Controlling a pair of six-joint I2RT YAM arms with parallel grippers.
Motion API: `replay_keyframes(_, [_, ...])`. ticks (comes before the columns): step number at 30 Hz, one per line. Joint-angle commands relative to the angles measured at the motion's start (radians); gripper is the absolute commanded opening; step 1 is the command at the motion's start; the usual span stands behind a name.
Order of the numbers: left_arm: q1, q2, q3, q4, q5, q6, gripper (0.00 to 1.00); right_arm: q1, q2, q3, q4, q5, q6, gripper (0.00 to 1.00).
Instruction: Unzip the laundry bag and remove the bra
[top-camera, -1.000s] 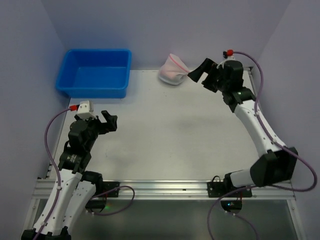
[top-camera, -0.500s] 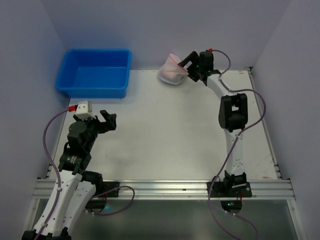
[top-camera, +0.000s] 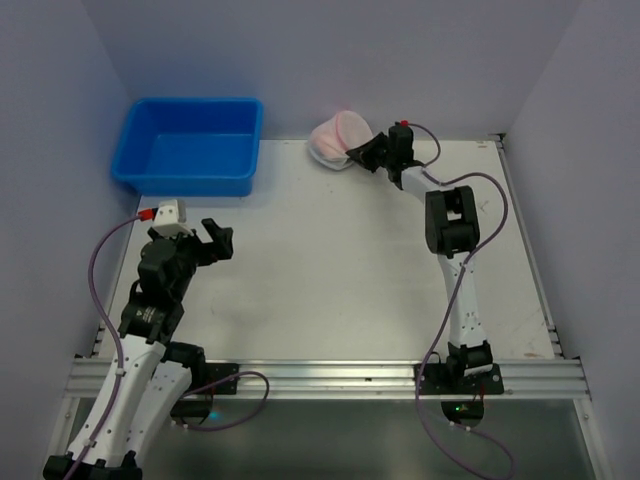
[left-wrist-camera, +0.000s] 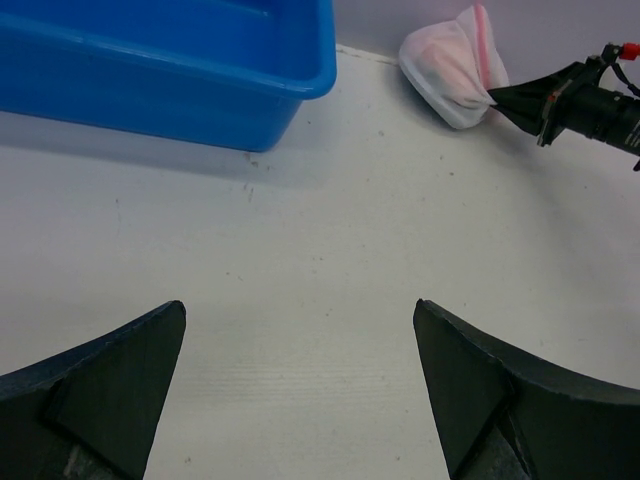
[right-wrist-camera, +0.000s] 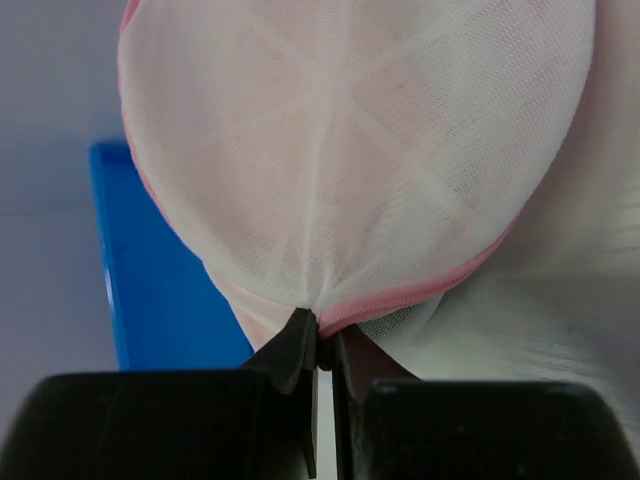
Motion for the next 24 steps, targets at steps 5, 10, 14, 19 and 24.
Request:
replay_keyframes(5, [0.015, -0.016, -0.011, 0.047, 0.01, 0.012, 1.0, -0.008, -0.318, -0.406, 0.281, -0.043, -0.072, 0.0])
replay_keyframes(10, [0.013, -0.001, -0.016, 0.061, 0.077, -0.022, 1.0, 0.048, -0.683, -0.849, 0.363, -0.002, -0.12, 0.0])
replay_keyframes(14, [0.011, 0.041, -0.008, 0.053, 0.166, -0.057, 1.0, 0.153, -0.91, -1.135, 0.381, 0.11, -0.088, 0.0])
replay_keyframes(19, [0.01, 0.097, -0.004, 0.01, 0.29, -0.093, 1.0, 0.408, -1.088, -1.416, 0.387, 0.265, 0.034, 0.01])
replay_keyframes(24, [0.01, 0.119, -0.014, -0.028, 0.405, -0.139, 1.0, 0.661, -1.13, -1.422, 0.323, 0.346, 0.015, 0.57])
